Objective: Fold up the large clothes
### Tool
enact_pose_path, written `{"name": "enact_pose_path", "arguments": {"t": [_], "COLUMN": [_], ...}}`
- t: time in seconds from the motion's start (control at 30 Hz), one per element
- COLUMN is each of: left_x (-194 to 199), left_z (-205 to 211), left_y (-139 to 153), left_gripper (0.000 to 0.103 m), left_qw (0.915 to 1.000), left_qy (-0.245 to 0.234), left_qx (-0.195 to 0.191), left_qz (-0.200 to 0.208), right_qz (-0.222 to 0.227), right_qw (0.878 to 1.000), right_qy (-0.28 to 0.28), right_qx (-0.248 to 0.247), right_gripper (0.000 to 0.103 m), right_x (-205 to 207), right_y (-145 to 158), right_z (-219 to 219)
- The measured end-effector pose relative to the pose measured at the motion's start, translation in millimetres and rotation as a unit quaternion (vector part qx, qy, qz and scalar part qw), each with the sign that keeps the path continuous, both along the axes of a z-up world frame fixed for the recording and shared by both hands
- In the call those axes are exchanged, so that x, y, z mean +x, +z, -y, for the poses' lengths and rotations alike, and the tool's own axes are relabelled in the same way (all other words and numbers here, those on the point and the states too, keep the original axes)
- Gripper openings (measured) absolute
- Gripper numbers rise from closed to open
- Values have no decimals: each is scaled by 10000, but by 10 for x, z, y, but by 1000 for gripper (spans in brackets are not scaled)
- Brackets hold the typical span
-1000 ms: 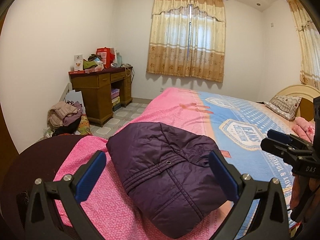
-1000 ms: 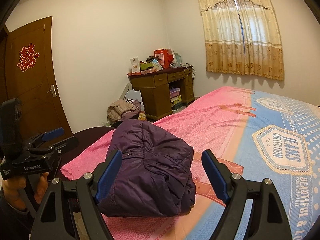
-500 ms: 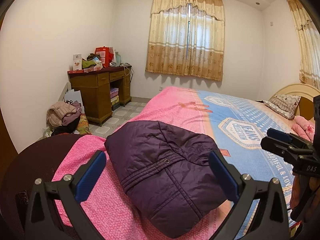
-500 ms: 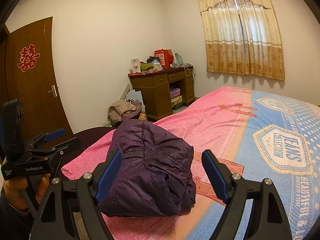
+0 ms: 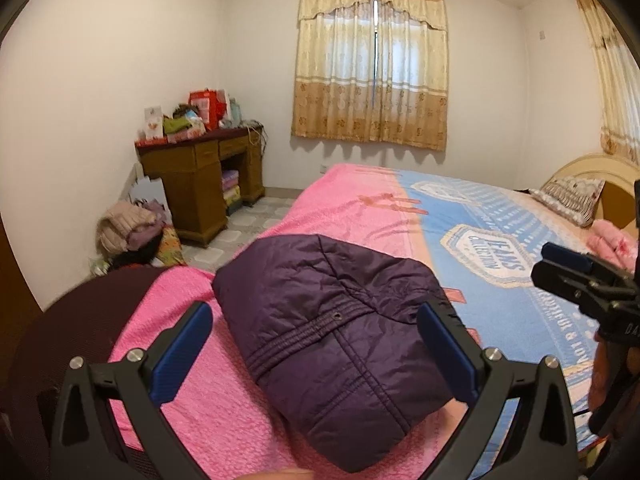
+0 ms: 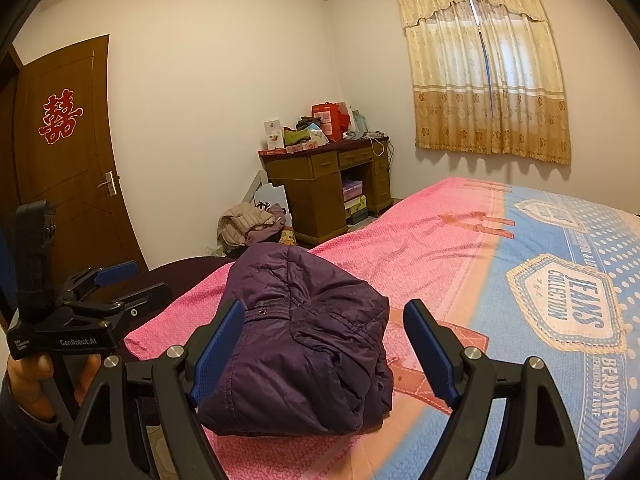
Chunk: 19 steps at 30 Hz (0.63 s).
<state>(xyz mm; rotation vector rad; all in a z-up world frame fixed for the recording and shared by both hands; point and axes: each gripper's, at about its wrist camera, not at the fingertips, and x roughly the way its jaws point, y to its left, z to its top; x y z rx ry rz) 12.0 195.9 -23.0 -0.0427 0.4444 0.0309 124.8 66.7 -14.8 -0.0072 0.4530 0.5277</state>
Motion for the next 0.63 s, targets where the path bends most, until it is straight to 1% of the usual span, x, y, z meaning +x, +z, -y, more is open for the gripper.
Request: {"name": "enact_pose_path", "arguments": {"t": [0.27, 0.37, 0.63], "left_x": [-36, -32, -11], "left_z": [-9, -25, -37], "left_y": [49, 58, 60], "left_gripper": [103, 103, 103], "left_qw": [9999, 9999, 9999], "left_qy": [77, 100, -31], "left_qx": [129, 101, 120], "left_qz": [55, 59, 116], "right_qz": [6, -17, -83], "right_qw": [10000, 10000, 10000], "right_qy": [35, 42, 6], "right_qx": [12, 21, 38], "right_gripper": [82, 82, 82], "right_x": [-13, -6, 29], "right_y": [-7, -19, -79], "right_z": [-16, -13, 22]}}
